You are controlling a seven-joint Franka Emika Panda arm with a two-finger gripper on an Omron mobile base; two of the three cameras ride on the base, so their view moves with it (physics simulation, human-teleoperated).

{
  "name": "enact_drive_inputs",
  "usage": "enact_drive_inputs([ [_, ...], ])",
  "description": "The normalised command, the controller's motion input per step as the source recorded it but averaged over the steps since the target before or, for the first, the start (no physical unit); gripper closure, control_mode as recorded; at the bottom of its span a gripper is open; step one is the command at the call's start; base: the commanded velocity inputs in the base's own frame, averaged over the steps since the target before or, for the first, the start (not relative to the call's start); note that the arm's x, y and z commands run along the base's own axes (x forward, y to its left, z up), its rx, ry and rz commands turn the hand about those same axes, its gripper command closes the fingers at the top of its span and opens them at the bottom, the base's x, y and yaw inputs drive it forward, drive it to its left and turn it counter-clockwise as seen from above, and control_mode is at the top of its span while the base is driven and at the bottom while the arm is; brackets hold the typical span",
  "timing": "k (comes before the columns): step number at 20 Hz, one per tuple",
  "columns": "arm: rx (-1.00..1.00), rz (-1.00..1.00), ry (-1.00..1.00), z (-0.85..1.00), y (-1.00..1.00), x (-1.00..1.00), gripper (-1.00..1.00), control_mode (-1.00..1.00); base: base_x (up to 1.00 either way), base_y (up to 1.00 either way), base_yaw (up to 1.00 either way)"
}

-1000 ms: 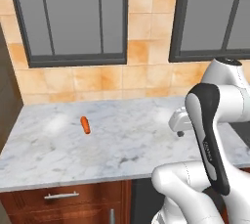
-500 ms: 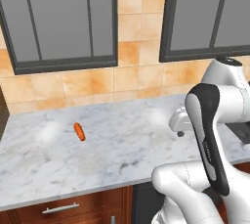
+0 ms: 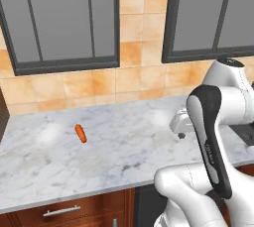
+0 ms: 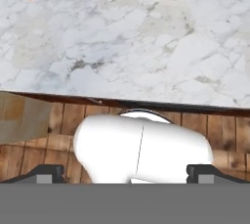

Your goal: Place the two vegetables and bowl onto the tray for setting up a vegetable dip station.

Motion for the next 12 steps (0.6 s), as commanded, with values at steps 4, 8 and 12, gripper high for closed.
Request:
enact_drive_inputs([
  [4,-0.05,0.00,0.00,0.00,0.69,0.24,-1.00,-1.00,0.00,0.00,0.00],
  [8,-0.03,0.00,0.00,0.00,0.66,0.31,-1.00,-1.00,0.00,0.00,0.00],
  [12,-0.01,0.00,0.00,0.00,0.51,0.24,-1.00,-1.00,0.00,0.00,0.00],
])
